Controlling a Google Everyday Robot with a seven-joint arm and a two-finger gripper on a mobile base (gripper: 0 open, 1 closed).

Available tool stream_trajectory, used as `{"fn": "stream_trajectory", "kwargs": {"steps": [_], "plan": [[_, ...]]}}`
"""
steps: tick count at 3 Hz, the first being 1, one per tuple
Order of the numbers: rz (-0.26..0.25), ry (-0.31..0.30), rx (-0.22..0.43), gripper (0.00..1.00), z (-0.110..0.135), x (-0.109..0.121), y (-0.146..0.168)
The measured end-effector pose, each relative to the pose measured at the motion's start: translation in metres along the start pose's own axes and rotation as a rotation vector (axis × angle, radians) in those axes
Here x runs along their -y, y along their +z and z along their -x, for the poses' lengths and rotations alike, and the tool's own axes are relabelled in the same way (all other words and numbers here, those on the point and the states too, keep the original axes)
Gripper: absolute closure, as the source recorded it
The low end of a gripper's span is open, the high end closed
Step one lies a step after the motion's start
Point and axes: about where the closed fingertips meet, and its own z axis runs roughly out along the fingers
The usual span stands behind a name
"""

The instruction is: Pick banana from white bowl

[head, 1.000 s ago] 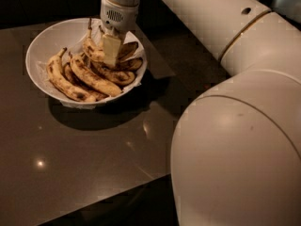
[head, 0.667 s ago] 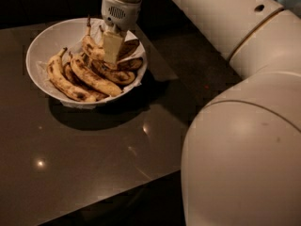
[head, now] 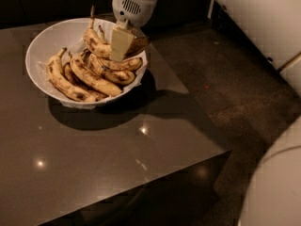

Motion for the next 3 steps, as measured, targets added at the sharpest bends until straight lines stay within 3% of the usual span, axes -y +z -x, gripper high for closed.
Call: {"fn": "stream_trajectory", "kwargs": {"steps": [1, 3], "plan": [[-0.010, 0.035, 0.023, 1.00, -0.012, -0.026, -0.016], [0.004, 0.184, -0.006, 1.00, -0.041, -0.079, -0.025]]}}
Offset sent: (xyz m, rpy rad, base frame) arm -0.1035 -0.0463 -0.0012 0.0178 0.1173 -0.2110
